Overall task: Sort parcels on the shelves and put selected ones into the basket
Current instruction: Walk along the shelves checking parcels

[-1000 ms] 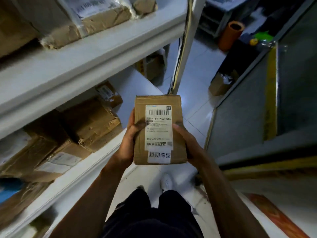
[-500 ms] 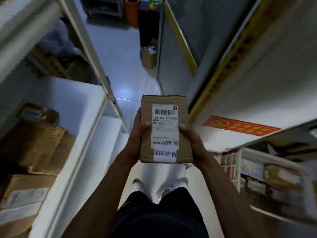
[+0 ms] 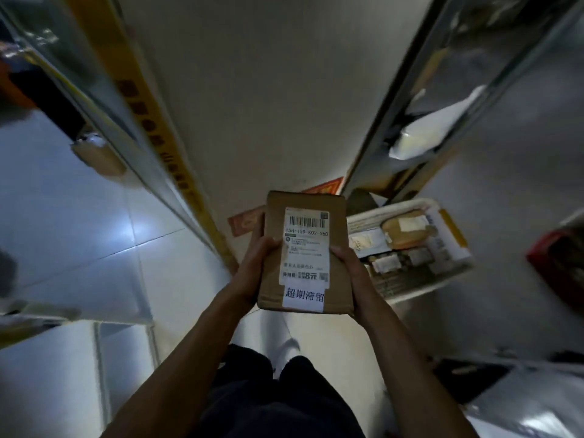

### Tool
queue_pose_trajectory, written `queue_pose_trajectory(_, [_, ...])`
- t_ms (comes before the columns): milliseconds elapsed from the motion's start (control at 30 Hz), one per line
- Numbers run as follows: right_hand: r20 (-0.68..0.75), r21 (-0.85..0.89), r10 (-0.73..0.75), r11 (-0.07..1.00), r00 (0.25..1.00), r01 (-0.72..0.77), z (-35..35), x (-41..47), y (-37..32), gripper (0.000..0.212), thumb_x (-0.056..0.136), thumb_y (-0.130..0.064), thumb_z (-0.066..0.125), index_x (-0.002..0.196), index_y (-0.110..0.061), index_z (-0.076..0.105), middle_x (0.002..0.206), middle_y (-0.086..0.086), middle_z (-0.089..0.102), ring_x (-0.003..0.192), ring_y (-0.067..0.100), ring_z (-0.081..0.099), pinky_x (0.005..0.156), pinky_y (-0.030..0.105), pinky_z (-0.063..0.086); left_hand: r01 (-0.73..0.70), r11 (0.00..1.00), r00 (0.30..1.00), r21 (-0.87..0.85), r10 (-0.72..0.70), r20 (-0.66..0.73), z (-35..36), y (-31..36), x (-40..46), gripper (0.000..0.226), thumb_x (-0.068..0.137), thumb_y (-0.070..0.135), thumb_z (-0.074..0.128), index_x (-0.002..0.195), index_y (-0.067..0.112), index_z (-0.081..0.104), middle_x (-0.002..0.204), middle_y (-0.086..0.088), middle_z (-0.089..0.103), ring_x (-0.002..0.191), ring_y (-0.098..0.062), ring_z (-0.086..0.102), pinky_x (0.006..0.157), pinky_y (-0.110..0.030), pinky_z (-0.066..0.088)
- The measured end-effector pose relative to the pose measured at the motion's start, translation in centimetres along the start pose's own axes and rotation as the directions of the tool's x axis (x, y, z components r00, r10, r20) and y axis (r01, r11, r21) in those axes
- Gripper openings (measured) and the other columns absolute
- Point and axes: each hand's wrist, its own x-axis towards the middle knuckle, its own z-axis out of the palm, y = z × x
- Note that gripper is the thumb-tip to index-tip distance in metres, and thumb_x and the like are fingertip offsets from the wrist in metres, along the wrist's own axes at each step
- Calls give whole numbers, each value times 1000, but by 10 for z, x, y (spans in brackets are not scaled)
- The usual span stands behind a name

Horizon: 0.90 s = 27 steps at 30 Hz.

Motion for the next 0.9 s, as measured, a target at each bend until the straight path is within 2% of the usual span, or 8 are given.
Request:
queue_pose_trajectory(133, [-159,112,-56,991,986,74,-53,-1,-9,26,101,-27,50,118,-16,67,107,11,77,91,25,75,73,35,62,33,993,989,111,-48,141,49,-6,44,61,88,32,55,144,12,43,126,-20,66,109,-37,68,77,-40,59])
queue_pose_trajectory(200, [-224,143,-50,986,973,83,-72,1,-13,30,100,-31,51,122,-16,66,111,12,76,94,26,75,74,35,61,66,984,974,168,-100,205,68,-8,68,60,87,31,55,143,10,44,123,-18,68,108,-35,69,77,-38,59])
queue_pose_trajectory(333, [-349,228,-45,965,936,131,-108,16,-21,60,84,-41,59,135,-10,59,120,18,72,98,29,73,76,36,61,189,957,915,222,-254,314,104,-15,123,64,83,28,59,143,9,45,120,-16,68,100,-31,72,71,-39,60])
queue_pose_trajectory(467, [-409,314,-56,929,911,198,-138,35,-36,51,87,-39,61,129,-9,62,109,15,76,93,25,74,78,34,60,286,908,857,306,-385,343,142,-17,180,73,74,31,69,141,13,47,127,-19,65,108,-36,67,79,-47,59])
queue_pose_trajectory(633, [-517,373,-87,873,852,315,-176,57,-47,62,84,-38,62,138,-7,55,120,19,72,100,29,72,80,38,61,337,798,749,500,-549,371,193,-21,233,36,92,32,54,119,8,60,100,-14,71,85,-28,70,64,-37,61])
queue_pose_trajectory(700, [-542,374,-62,875,838,307,-197,67,-50,74,80,-44,67,144,-10,50,129,21,67,109,33,69,82,40,59,269,793,752,547,-528,395,211,-26,253,45,83,30,55,123,10,55,99,-11,70,82,-24,71,62,-35,61])
queue_pose_trajectory(800, [-565,331,-26,908,825,256,-236,82,-48,76,78,-47,75,144,-21,50,132,12,67,118,32,66,95,47,56,247,760,695,602,-571,436,238,-41,285,62,81,29,51,137,6,45,110,-16,67,85,-23,74,63,-35,61])
queue_pose_trajectory(900, [-534,299,-22,930,845,213,-282,105,-40,59,84,-34,80,137,-21,55,123,2,72,113,25,70,83,32,60,307,731,680,609,-616,397,251,-75,333,73,81,28,62,147,11,36,117,-21,65,99,-34,71,72,-41,60])
